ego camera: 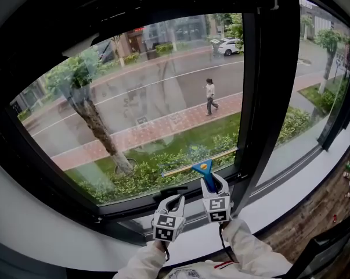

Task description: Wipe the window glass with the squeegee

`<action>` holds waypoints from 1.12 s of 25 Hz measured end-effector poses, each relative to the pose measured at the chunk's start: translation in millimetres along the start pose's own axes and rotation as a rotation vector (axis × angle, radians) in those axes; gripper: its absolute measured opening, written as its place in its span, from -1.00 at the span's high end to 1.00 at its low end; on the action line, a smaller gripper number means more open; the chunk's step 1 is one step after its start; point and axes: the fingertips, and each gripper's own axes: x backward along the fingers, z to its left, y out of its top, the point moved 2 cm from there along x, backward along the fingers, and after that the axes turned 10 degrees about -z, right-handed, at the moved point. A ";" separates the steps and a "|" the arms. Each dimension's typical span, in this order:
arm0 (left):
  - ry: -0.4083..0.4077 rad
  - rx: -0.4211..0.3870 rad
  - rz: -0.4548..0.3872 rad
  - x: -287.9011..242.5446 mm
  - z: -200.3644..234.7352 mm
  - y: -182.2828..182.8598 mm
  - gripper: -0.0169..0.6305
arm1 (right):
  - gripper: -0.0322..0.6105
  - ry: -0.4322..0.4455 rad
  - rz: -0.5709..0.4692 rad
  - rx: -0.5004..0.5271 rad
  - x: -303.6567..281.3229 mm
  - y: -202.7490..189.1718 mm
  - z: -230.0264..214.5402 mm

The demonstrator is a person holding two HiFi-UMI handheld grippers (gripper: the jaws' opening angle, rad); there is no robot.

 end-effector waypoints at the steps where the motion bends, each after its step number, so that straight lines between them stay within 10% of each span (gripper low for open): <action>1: -0.001 0.004 0.004 -0.3 -1.0 -1.9 0.95 | 0.44 0.001 0.018 -0.006 1.2 -7.1 0.3; 28: 0.052 0.115 0.127 9.3 -16.1 -55.2 0.95 | 0.44 0.060 0.200 -0.005 3.4 -89.2 10.0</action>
